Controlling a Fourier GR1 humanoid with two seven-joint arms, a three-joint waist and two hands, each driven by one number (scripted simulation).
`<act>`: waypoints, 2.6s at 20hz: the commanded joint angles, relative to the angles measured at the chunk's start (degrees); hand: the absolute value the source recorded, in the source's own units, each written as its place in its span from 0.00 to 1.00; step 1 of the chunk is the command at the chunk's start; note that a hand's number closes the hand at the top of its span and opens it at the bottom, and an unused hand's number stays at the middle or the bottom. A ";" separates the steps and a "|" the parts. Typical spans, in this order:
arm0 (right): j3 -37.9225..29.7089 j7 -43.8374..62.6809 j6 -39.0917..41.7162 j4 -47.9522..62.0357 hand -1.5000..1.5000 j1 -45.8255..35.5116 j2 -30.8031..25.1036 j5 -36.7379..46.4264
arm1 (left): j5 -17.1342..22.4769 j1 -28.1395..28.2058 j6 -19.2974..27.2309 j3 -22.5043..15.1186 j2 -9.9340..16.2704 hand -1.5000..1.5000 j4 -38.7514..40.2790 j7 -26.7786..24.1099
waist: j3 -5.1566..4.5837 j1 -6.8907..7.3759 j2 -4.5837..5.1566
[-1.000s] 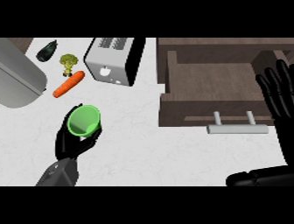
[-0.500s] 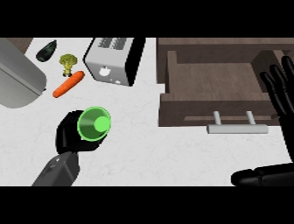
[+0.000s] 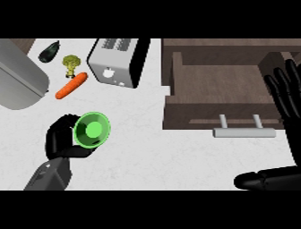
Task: Pick up the cup, place it into the drawer and close the drawer
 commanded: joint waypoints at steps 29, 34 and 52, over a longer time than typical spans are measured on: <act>-5.10 -2.13 3.13 -0.09 0.00 2.72 -2.46 -4.18 | -0.03 -16.11 16.90 -11.81 -5.40 1.00 -51.39 47.81 | 0.03 -0.36 -0.04; -1.00 0.11 0.88 0.46 0.00 0.63 -0.60 -0.47 | -4.09 -23.51 19.76 -13.85 -7.39 1.00 -43.22 47.27 | 0.02 -0.39 0.06; -2.84 -1.47 0.37 5.48 0.00 -4.49 -0.99 -0.69 | 4.62 -45.42 31.56 -22.00 -7.44 1.00 -15.27 44.95 | 0.03 -1.62 0.35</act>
